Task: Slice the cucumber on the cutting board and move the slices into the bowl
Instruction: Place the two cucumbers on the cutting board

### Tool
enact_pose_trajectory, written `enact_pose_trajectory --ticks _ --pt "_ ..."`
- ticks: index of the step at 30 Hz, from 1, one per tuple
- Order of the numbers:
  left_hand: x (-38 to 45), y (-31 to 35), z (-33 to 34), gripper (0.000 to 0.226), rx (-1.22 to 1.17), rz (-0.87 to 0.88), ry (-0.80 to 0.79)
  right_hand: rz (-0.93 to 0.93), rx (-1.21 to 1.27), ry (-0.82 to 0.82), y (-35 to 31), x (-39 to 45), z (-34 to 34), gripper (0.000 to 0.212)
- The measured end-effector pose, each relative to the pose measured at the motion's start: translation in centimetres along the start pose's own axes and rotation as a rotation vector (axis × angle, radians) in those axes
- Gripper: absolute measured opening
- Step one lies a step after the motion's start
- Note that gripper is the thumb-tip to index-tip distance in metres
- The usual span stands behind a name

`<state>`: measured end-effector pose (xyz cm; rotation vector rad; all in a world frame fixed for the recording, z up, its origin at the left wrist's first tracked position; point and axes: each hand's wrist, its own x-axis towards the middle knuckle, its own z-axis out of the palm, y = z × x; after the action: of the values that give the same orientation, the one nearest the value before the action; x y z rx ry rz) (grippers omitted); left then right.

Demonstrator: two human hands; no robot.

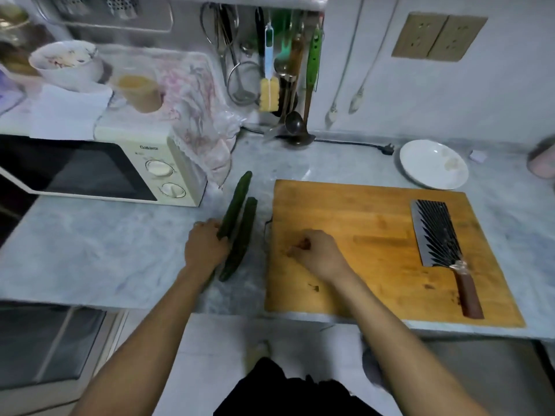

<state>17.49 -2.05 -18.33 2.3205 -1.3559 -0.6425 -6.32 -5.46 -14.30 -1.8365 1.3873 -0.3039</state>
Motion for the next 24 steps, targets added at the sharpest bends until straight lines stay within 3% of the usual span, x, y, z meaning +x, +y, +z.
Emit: enact_pose_trajectory --ticks 4,7,9,12,20,24 --pt "3.2 -3.1 1.7 0.047 0.080 -0.007 -0.172 0.149 0.075 -0.052 -0.9 2.4 4.0 0.008" --pt "4.8 -4.5 2.1 0.032 0.082 0.091 -0.244 0.227 0.105 -0.068 -1.5 3.7 5.8 0.014" --pt "4.3 -4.7 1.3 0.017 -0.059 0.141 -0.223 0.279 0.125 -0.058 -1.9 5.0 6.7 0.013" --pt "2.6 -6.3 0.3 0.021 -0.250 0.157 -0.131 0.340 0.148 -0.039 -2.9 7.3 8.0 0.018" --pt "0.1 -9.5 -2.0 0.020 -0.294 0.124 -0.065 0.397 0.049 -0.034 -5.8 11.3 12.5 0.039" --pt "-0.3 -10.5 -1.3 0.022 -0.295 0.112 -0.092 0.410 0.120 -0.072 -5.8 11.7 12.3 0.034"
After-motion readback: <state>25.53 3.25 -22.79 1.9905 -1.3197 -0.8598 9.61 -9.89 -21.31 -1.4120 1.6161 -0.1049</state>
